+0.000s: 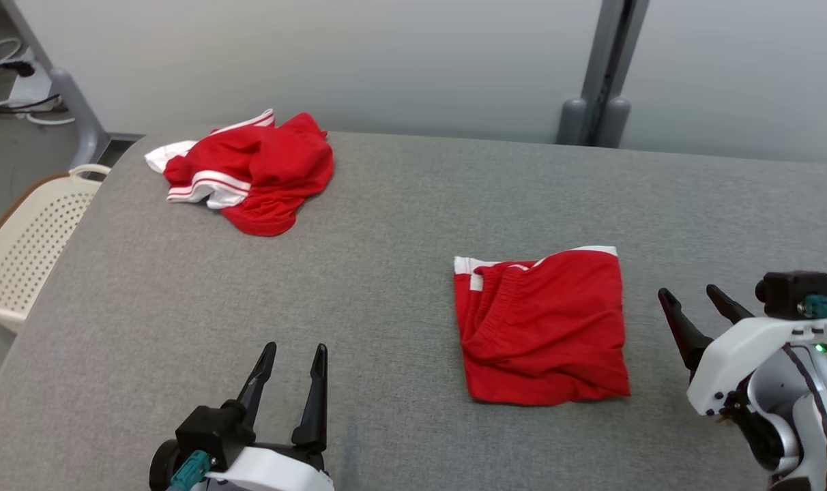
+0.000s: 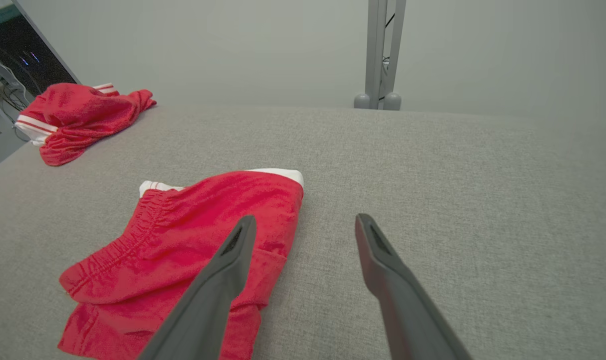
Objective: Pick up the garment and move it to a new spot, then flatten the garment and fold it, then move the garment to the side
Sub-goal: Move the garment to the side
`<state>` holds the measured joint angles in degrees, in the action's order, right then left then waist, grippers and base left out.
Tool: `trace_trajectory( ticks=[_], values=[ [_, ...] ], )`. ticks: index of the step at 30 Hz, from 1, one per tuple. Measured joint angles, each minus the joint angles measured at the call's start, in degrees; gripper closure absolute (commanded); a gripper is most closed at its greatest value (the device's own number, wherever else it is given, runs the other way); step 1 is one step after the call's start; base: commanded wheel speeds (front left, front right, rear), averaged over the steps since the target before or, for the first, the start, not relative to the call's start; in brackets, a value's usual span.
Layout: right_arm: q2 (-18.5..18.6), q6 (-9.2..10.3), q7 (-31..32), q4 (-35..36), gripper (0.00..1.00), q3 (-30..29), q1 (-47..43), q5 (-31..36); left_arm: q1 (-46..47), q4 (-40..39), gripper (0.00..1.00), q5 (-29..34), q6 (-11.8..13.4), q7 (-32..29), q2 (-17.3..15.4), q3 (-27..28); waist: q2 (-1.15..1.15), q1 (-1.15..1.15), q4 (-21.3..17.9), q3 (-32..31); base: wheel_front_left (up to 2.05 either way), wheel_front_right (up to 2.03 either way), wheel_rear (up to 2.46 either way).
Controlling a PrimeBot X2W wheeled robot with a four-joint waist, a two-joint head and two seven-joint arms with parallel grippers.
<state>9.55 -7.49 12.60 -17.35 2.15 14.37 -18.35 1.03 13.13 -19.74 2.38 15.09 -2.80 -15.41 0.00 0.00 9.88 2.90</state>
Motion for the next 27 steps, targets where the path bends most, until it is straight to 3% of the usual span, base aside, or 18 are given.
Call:
trace_trajectory(
  ticks=[9, 21, 22, 23, 24, 26, 27],
  values=[
    [6.6, 0.00, 10.3, -7.4, 0.00, 7.6, 6.7, -10.5, 1.6, 0.2, 0.00, -0.5, 0.1, 0.0, 0.0, -1.4, 0.00, 0.00, 3.5, 3.5, 0.00, 0.00, 0.00],
    [8.9, 0.00, 13.7, -15.8, 0.00, 12.4, 11.0, -20.8, 2.9, 0.5, 0.00, -0.5, 0.2, 0.0, 0.0, -2.0, 0.00, 0.00, 6.3, 6.6, 0.00, 0.00, 0.00],
    [9.0, 0.00, 13.7, -16.0, 0.16, 13.1, 11.3, -21.5, 2.9, 0.5, 0.00, -0.5, 0.2, 0.0, 0.0, -2.0, 0.00, 0.00, 6.4, 6.7, 0.00, 0.00, 0.00],
    [9.0, 0.00, 13.7, -16.3, 0.53, 13.5, 11.6, -22.1, 3.0, 0.5, 0.00, -0.5, 0.2, 0.0, 0.0, -2.0, 0.00, 0.00, 6.4, 6.7, 0.00, 0.00, 0.00],
    [9.4, 0.00, 13.7, -16.7, 0.60, 14.8, 12.3, -23.0, 3.0, 0.5, 0.00, -0.5, 0.2, 0.0, 0.0, -2.0, 0.00, 0.00, 6.3, 6.9, 0.00, 0.00, 0.00],
    [10.0, 0.00, 12.7, -17.0, 1.00, 16.0, 12.8, -23.1, 3.0, 0.5, 0.00, -0.5, 0.2, 0.0, 0.0, -2.0, 0.00, 0.00, 6.3, 7.1, 0.00, 0.00, 0.00],
    [10.3, 0.00, 12.2, -17.2, 1.00, 16.6, 13.3, -23.1, 3.1, 0.5, 0.00, -0.5, 0.2, 0.0, 0.0, -2.1, 0.00, 0.00, 6.2, 7.2, 0.00, 0.00, 0.00]
  ],
)
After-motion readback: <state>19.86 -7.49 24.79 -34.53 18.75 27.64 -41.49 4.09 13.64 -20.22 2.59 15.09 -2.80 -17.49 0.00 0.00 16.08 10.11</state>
